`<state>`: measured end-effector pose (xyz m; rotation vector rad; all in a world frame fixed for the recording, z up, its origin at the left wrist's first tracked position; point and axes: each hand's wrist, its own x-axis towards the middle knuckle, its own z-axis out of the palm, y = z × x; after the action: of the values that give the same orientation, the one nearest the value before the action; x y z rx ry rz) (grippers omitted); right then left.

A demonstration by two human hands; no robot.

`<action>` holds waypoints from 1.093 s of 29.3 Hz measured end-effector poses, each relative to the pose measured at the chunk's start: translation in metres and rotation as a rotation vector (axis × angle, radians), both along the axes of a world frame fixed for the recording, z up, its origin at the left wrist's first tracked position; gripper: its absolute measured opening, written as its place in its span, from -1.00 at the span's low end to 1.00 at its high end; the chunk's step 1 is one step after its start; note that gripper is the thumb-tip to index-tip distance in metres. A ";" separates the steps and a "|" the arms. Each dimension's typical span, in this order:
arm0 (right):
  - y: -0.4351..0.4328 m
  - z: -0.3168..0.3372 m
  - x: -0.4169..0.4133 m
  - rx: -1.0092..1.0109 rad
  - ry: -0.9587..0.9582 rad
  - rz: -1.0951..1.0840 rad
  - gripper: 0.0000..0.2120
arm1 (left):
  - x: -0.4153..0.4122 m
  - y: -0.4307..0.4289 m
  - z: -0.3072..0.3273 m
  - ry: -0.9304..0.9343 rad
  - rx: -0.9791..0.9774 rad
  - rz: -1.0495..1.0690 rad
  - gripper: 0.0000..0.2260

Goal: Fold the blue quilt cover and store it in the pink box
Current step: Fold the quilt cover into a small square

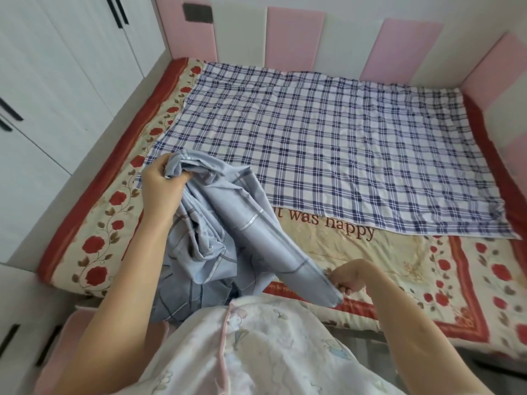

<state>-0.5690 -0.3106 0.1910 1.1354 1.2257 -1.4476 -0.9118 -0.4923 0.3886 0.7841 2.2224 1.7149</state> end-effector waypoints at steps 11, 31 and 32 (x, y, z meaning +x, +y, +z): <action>0.022 0.029 -0.012 0.165 0.244 -0.948 -0.89 | -0.015 -0.003 -0.020 0.044 -0.104 0.074 -0.81; 0.033 0.032 -0.053 0.493 0.292 -0.997 -0.81 | -0.034 -0.036 -0.075 0.004 -0.334 0.371 -0.81; 0.030 0.036 -0.054 0.492 0.305 -0.945 -0.79 | -0.033 -0.037 -0.075 0.004 -0.335 0.366 -0.80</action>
<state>-0.6230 -0.2805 0.2271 2.0673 1.3622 -2.1224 -0.9452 -0.5293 0.3134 0.3175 2.6849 1.4075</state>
